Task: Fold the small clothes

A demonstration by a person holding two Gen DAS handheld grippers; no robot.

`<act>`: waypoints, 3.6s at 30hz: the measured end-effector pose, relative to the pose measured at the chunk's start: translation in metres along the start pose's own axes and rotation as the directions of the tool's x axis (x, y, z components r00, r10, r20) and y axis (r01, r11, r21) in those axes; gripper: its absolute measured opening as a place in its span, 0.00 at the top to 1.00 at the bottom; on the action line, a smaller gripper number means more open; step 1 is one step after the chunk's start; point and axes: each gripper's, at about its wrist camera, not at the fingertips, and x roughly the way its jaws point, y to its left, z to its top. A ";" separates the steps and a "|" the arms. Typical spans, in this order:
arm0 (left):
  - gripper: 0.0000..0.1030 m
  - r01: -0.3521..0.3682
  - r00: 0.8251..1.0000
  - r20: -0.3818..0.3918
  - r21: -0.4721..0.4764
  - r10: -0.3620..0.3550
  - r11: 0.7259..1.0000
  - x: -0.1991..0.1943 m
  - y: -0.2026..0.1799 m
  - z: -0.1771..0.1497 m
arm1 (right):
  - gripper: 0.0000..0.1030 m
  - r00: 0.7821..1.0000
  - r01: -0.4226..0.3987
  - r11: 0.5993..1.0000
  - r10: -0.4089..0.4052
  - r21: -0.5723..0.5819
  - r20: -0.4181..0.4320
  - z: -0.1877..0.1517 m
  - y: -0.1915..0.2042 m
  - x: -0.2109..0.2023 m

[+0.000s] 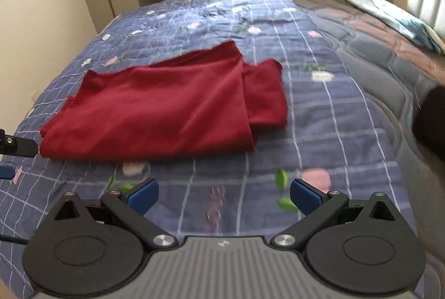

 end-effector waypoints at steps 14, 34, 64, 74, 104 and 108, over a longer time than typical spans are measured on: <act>0.01 -0.014 0.997 -0.080 0.016 0.015 1.000 0.012 -0.007 -0.011 | 0.00 0.997 0.009 1.000 -0.007 0.024 -0.076 -0.001 0.025 0.011; 0.01 -0.017 0.985 -0.170 -0.020 0.013 1.000 0.095 0.080 0.057 | 0.00 0.988 0.081 0.925 -0.024 -0.372 0.153 0.082 0.156 0.144; 0.01 -0.049 0.999 -0.022 -0.408 0.044 0.912 0.132 0.124 0.079 | 0.00 0.991 0.054 0.889 0.006 -0.454 0.130 0.046 0.151 0.176; 0.01 -0.043 0.999 -0.007 -0.412 0.044 0.910 0.129 0.125 0.076 | 0.00 0.992 0.063 0.888 -0.006 -0.455 0.126 0.047 0.153 0.176; 0.01 -0.074 0.997 -0.040 -0.506 0.062 0.859 0.126 0.136 0.077 | 0.00 0.973 0.009 0.892 -0.112 -0.452 -0.203 0.097 0.168 0.199; 0.03 -0.089 0.996 -0.043 -0.515 0.078 0.853 0.126 0.133 0.078 | 0.00 0.973 0.007 0.893 -0.110 -0.450 -0.204 0.097 0.167 0.200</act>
